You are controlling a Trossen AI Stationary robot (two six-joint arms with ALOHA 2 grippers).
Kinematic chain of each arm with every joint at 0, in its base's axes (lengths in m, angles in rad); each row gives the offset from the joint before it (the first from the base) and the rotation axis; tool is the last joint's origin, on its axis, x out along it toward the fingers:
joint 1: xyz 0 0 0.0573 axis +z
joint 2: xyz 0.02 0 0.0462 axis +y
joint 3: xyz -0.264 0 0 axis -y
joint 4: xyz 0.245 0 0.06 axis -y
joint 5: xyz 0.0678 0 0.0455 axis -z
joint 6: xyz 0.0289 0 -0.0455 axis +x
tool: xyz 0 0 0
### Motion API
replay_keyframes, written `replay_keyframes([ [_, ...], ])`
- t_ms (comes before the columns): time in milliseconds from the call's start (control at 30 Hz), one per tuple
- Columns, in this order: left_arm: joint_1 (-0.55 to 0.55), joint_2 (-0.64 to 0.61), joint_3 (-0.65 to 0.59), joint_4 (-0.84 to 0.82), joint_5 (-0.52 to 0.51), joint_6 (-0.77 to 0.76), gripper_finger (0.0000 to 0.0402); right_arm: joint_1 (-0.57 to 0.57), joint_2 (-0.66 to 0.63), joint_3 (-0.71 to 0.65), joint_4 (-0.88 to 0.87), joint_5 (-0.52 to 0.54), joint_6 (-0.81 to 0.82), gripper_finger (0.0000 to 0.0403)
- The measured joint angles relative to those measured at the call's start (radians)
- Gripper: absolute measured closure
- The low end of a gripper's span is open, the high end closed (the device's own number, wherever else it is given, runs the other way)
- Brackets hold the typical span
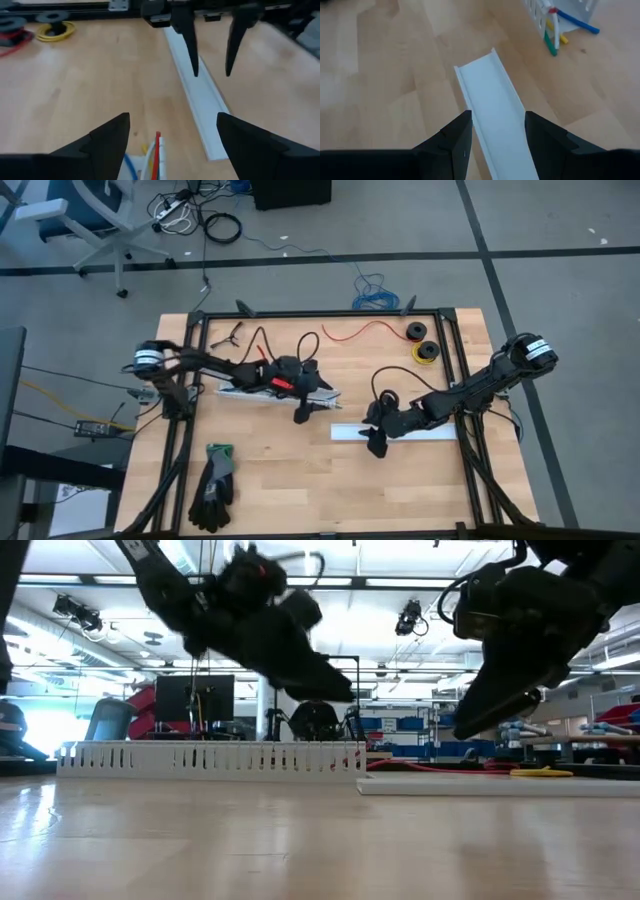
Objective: Ziptie cables
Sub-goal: Close the cable duct
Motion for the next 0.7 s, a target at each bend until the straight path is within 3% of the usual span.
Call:
replay_keyframes([
  [233,-0.153,-0.170,0.001,-0.288,-0.323,0.038,0.0106,0.021,0.000,0.001,-0.003,-0.041,-0.017,0.0235],
  [467,-0.294,-0.172,0.001,-0.414,-0.494,-0.071,0.0106,0.071,0.001,0.005,-0.026,-0.010,-0.029,0.0247],
  [700,-0.322,-0.117,0.000,-0.407,-0.605,-0.104,0.0106,0.101,0.002,0.005,-0.106,0.006,-0.030,0.0268],
])
